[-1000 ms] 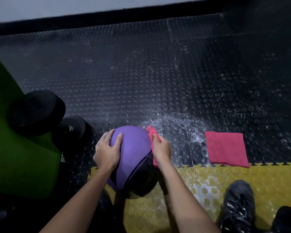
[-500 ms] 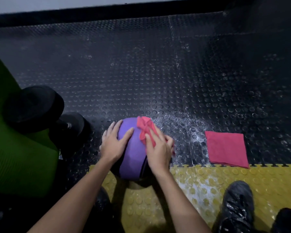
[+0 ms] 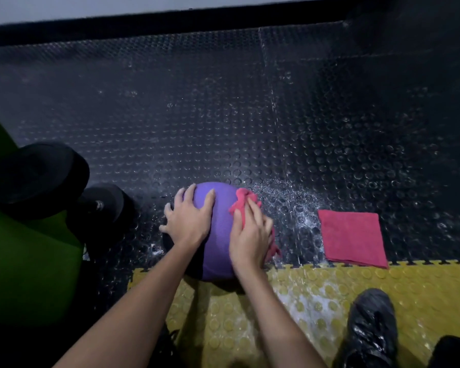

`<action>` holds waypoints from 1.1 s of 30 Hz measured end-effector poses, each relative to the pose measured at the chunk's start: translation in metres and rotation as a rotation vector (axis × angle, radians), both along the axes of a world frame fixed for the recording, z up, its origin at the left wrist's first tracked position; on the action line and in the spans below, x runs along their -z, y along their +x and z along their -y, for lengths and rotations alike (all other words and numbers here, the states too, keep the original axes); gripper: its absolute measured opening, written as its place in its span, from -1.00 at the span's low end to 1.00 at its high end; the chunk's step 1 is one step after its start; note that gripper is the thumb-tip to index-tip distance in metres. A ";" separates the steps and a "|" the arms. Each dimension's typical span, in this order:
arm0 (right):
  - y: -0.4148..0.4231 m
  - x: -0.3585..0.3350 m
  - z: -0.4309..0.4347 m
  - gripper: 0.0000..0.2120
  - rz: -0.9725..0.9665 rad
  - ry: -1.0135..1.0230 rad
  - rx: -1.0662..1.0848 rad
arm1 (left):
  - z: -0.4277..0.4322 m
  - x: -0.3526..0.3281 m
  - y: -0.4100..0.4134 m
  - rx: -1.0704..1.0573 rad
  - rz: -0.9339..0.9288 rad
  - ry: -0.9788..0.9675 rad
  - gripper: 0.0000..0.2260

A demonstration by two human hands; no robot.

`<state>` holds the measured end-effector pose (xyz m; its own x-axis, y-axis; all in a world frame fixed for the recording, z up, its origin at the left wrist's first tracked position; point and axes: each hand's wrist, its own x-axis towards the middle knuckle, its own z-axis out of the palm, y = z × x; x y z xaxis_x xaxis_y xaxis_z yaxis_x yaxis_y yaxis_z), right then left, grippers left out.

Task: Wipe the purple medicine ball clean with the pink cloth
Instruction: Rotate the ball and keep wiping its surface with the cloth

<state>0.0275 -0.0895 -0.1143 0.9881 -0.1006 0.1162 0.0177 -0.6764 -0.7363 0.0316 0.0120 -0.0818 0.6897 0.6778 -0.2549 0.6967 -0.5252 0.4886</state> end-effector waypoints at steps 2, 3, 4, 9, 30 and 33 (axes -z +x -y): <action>0.030 -0.008 0.003 -0.64 -0.238 -0.014 -0.084 | 0.004 0.001 -0.018 -0.050 0.055 0.000 -0.48; 0.041 -0.013 0.002 -0.63 -0.334 -0.022 -0.115 | 0.006 0.001 -0.029 -0.076 0.094 -0.005 -0.48; 0.045 -0.015 0.001 -0.60 -0.376 -0.050 -0.141 | 0.007 0.003 -0.040 -0.105 0.129 -0.027 -0.48; -0.032 -0.016 -0.002 -0.59 -0.086 0.013 -0.306 | -0.008 0.001 -0.085 -0.311 0.104 -0.124 -0.42; -0.031 0.015 0.008 -0.75 -0.562 0.265 -0.086 | -0.036 0.005 -0.102 -0.163 -0.039 -0.092 -0.39; -0.064 -0.008 -0.006 -0.70 -0.237 0.113 -0.188 | -0.036 0.006 -0.099 -0.170 -0.054 -0.073 -0.49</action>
